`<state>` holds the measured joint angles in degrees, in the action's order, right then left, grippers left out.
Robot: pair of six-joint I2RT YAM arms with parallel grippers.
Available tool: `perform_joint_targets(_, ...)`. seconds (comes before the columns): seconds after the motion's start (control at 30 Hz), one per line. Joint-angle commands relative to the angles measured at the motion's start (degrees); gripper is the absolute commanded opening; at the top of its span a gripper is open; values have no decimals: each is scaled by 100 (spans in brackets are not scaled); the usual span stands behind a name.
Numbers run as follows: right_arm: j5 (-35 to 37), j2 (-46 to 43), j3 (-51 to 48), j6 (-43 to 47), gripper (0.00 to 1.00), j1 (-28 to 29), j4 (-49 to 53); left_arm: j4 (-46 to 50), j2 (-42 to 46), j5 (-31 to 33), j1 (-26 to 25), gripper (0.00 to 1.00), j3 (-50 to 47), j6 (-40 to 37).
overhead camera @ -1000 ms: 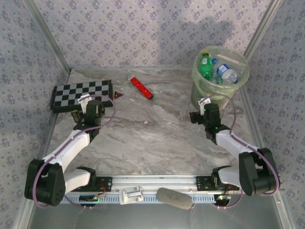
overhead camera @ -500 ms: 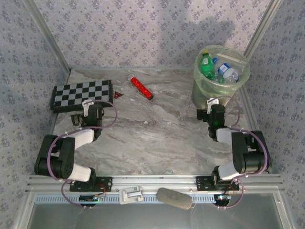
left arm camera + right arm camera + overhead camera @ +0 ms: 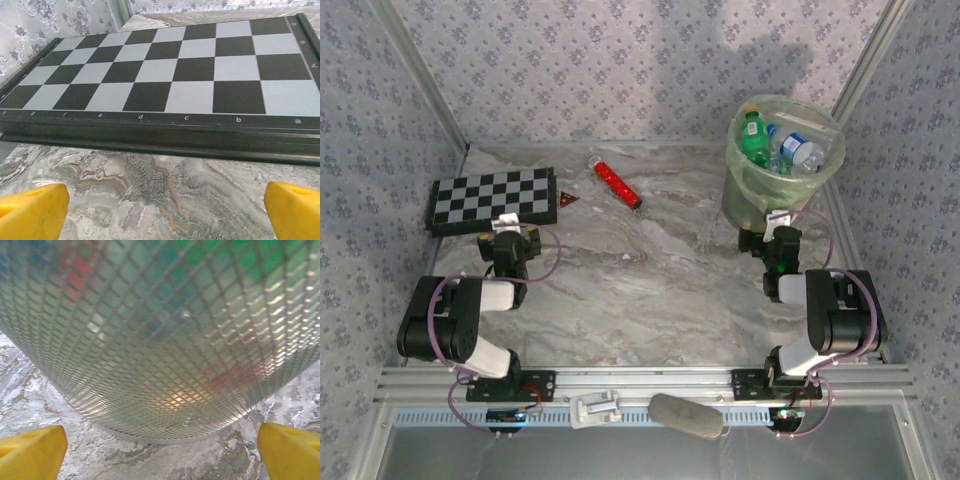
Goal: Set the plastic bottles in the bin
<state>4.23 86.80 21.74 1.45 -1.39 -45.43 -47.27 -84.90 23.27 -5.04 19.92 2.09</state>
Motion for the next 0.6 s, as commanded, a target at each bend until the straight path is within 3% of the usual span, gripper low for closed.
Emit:
perform_joint_targets(0.0,36,47,43,-20,99,25,-161,-1152,-425,-392,99,100,-109,-88)
perform_joint_targets(0.03,41,47,49,-14,99,25,-160,-1259,-514,-387,82,100,-95,-176)
perform_joint_targets(0.07,37,51,55,-14,99,26,-159,-452,-229,-438,85,100,46,-35)
perform_joint_targets(0.13,43,47,41,-14,99,25,-162,-904,-432,-403,121,100,18,-80)
perform_joint_targets(0.2,46,47,43,-17,99,25,-168,-395,-254,-456,122,100,103,-16)
perform_joint_targets(0.57,70,40,33,-14,99,33,-203,-436,-321,-454,137,100,143,-14)
